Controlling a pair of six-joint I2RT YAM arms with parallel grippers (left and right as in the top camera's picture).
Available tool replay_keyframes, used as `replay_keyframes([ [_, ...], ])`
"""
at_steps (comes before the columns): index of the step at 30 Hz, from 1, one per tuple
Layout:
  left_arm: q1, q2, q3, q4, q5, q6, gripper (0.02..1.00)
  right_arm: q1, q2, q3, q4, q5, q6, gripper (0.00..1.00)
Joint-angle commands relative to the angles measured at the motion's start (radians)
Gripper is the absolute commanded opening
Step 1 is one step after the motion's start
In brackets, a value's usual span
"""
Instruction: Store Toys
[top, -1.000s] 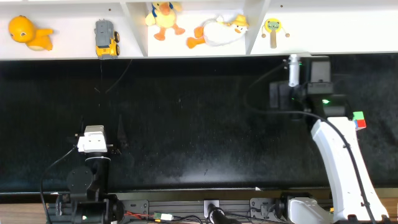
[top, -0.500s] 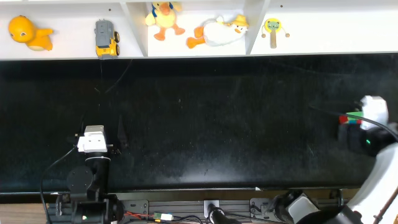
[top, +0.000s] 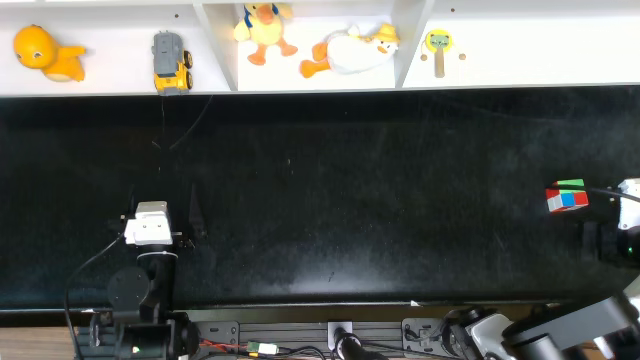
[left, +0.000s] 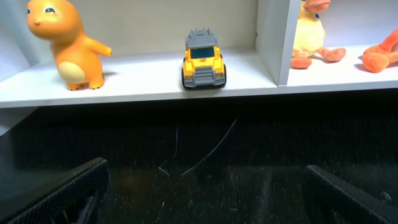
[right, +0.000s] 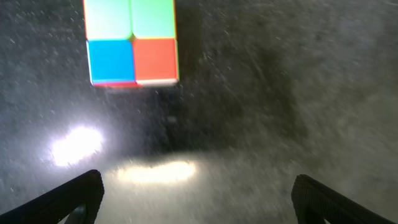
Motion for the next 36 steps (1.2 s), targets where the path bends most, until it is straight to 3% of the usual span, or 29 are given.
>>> replay_keyframes([
  [1, -0.002, -0.008, -0.002, -0.002, 0.003, 0.016, 0.998, 0.005, 0.053, -0.003, 0.009, -0.121, 0.013, 0.978],
  [7, -0.002, -0.008, -0.002, -0.002, 0.003, 0.016, 0.998, 0.07, 0.074, -0.003, 0.037, -0.182, 0.068, 0.982],
  [14, -0.002, -0.008, -0.002, -0.002, 0.003, 0.016, 0.998, 0.145, 0.127, -0.003, 0.094, -0.146, 0.213, 0.989],
  [30, -0.002, -0.008, -0.002, -0.002, 0.003, 0.016, 0.998, 0.178, 0.194, -0.003, 0.105, -0.119, 0.23, 0.965],
  [33, -0.002, -0.008, -0.002, -0.002, 0.003, 0.016, 0.998, 0.185, 0.194, -0.003, 0.108, -0.118, 0.23, 0.921],
  [36, -0.002, -0.008, -0.002, -0.002, 0.003, 0.016, 0.998, 0.185, 0.194, -0.003, 0.11, -0.115, 0.23, 0.809],
])
